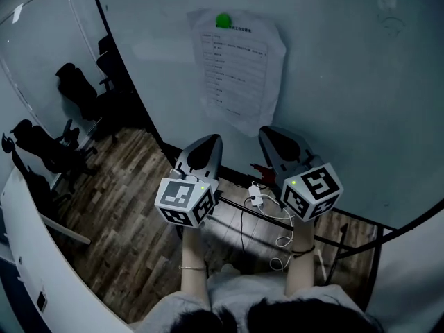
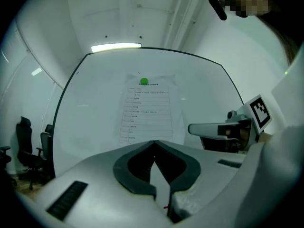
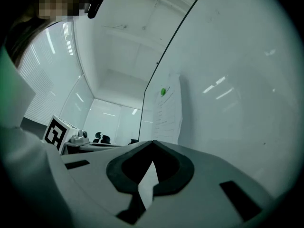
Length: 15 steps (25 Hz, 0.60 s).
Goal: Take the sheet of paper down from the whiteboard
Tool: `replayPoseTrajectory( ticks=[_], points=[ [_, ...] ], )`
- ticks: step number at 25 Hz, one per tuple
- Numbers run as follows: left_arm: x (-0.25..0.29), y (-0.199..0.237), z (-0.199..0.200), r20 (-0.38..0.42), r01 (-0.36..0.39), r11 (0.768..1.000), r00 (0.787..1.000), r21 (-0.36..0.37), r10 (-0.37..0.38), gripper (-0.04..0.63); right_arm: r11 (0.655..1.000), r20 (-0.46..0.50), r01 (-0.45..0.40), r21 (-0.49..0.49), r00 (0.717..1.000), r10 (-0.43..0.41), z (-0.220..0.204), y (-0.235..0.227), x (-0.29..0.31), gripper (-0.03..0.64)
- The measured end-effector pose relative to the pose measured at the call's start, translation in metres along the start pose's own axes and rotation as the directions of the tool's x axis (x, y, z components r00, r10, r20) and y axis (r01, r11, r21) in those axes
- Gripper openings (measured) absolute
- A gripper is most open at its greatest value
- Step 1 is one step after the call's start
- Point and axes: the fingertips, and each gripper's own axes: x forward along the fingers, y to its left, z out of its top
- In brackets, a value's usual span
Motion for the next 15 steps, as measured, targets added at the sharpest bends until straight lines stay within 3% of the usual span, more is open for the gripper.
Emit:
replayPoseTrajectory(
  ticks=[6,15],
  points=[
    [0.025,0.013,0.026,0.063,0.066,0.998,0.996,0.003,-0.066,0.005,0.994,0.005,0.107,-0.023,0.994,-0.107,0.010,-0.016,0.001,0.000],
    [0.050,0.024,0.064,0.115,0.186,0.979,0.974,0.084,-0.195,0.005,0.964,0.009,0.264,-0.020,0.964,-0.264,0.017,-0.033,-0.001,0.000]
  ],
)
